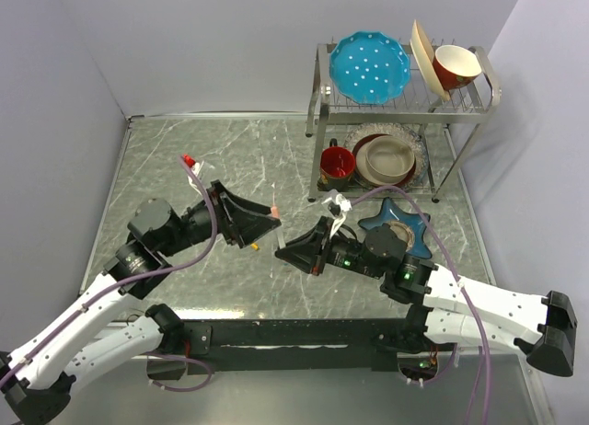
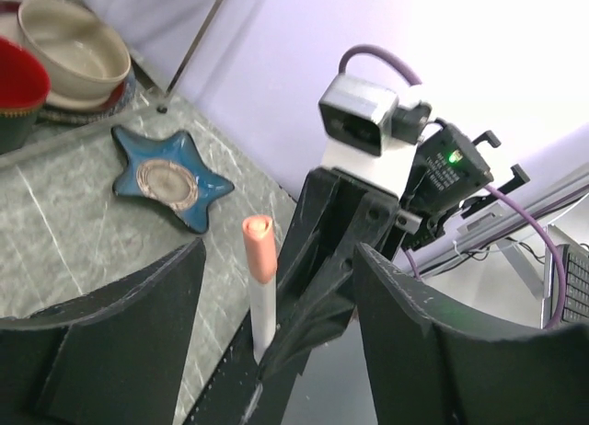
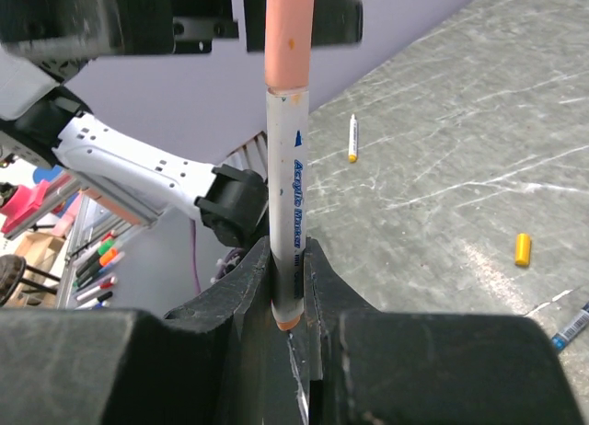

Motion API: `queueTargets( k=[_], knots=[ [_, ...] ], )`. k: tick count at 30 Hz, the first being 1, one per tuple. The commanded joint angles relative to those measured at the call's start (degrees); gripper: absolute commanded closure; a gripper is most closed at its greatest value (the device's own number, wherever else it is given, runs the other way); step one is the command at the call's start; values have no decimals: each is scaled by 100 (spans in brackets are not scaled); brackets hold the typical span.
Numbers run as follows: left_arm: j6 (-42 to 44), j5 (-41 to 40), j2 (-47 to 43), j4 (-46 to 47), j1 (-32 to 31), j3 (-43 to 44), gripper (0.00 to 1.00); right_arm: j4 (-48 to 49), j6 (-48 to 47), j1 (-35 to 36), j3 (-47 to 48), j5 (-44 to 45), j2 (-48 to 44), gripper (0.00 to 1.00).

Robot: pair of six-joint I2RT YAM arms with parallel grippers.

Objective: Insert the pens into the pen caps

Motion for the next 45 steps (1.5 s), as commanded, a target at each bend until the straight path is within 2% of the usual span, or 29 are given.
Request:
queueTargets(
  k=[1,9,10,12,13,16,19,25,34,38,45],
  knots=[
    [286,-18,144,19,-14,401,33,68,-57,28,-17,-160,-185,100],
    [251,228,390,195,-14,463,42,85,-48,45,0,-221,-221,100],
    [260,263,399,212,-14,437,46,94,-57,45,9,-230,-212,100],
    [260,342,416,238,-14,411,59,102,-65,45,53,-257,-168,100],
    [251,369,425,273,-14,350,76,146,-57,36,62,-265,-159,100],
    [-20,746,399,607,-14,17,99,365,-22,45,44,-125,-124,100],
    [-635,1124,303,1440,-23,-684,99,472,-100,-33,263,68,-72,100],
    [-1392,1467,250,2389,-76,-1697,99,462,-31,-596,1063,-379,236,100],
    [-1542,1371,12,2147,-190,-2076,99,516,-100,-1273,1881,-591,605,100],
    [-1814,1125,-137,2461,-321,-2559,99,480,-162,-1510,2189,-669,755,100],
    [-1753,1081,-137,2068,-480,-2674,99,209,-486,-1879,2820,-767,965,100]
  ],
)
